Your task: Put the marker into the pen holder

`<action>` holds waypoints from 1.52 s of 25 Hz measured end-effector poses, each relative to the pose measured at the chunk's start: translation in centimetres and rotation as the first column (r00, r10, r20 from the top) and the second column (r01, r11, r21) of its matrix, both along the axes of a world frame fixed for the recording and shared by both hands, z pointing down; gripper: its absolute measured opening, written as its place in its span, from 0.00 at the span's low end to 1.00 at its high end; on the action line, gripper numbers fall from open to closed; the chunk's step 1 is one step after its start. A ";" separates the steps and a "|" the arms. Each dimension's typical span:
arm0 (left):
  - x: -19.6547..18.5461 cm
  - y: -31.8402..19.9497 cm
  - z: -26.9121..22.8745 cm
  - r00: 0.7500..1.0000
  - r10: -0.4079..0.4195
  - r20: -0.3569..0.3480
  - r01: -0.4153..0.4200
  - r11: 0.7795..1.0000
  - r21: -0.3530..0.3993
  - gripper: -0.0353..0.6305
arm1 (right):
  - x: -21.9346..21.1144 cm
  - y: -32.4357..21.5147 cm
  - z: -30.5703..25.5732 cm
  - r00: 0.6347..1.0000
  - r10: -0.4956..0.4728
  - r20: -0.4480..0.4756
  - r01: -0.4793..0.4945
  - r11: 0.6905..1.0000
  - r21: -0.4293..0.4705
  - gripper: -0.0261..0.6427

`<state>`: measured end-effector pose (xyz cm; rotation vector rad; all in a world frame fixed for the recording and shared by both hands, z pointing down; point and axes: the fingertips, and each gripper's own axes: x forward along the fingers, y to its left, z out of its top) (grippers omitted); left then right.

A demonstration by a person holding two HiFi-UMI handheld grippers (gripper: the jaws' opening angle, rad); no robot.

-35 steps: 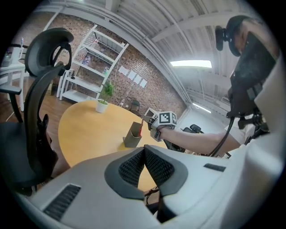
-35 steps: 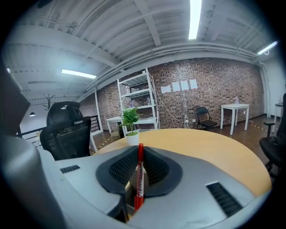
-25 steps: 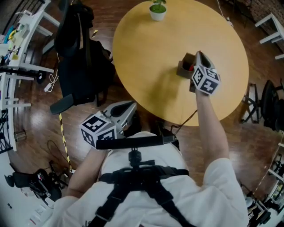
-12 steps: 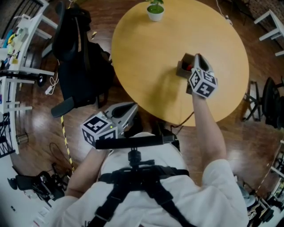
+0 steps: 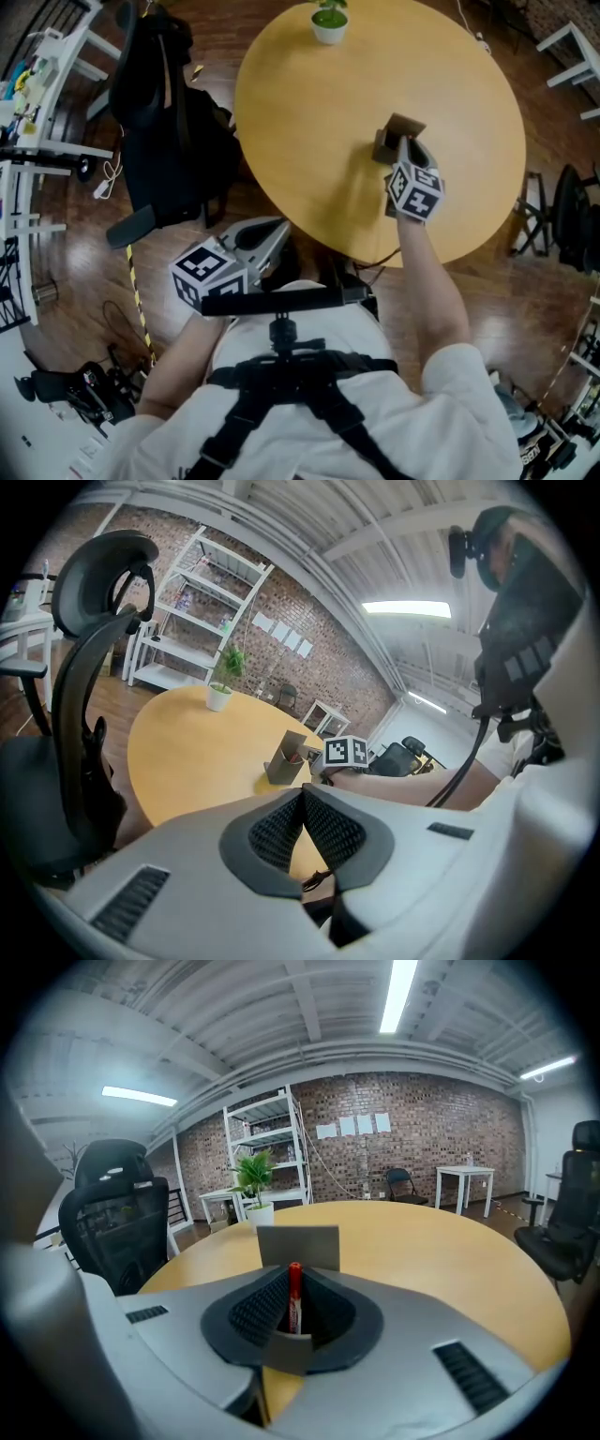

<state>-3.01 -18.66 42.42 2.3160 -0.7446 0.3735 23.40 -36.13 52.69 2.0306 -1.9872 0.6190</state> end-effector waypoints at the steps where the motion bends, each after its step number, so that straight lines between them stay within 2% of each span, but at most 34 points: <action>1: 0.1 0.0 0.0 1.000 0.003 -0.001 -0.003 1.000 0.000 0.05 | -0.1 0.1 0.3 1.000 -0.005 -0.003 0.005 1.000 -0.007 0.10; 7: 0.4 -0.2 -0.3 1.000 0.023 -0.009 -0.023 1.000 -0.002 0.05 | -0.7 0.0 0.0 0.999 -0.044 -0.022 0.043 0.997 -0.062 0.10; 9: 0.7 -0.2 -0.6 1.000 0.027 -0.008 -0.027 1.000 -0.012 0.05 | -0.6 0.2 0.2 0.999 -0.051 -0.004 0.051 0.996 -0.073 0.14; 13: 1.1 -0.5 -0.8 0.999 0.041 -0.028 -0.041 0.999 -0.011 0.05 | -0.3 0.8 -0.3 0.998 -0.057 0.006 0.057 0.996 -0.074 0.19; 20: 2.4 -1.1 -1.2 0.994 0.083 -0.065 -0.083 0.997 0.002 0.05 | 0.5 2.4 -3.1 0.999 -0.046 -0.016 0.045 0.998 -0.047 0.20; 28: 3.5 -1.6 -1.4 0.987 0.127 -0.102 -0.126 0.992 0.011 0.05 | -1.6 6.6 -6.5 0.998 -0.065 0.013 0.065 0.998 -0.006 0.20; 38: 4.0 -1.2 -1.2 0.973 0.197 -0.124 -0.197 0.980 0.010 0.05 | -4.3 14.3 -7.2 0.997 -0.009 0.074 0.013 0.999 -0.048 0.20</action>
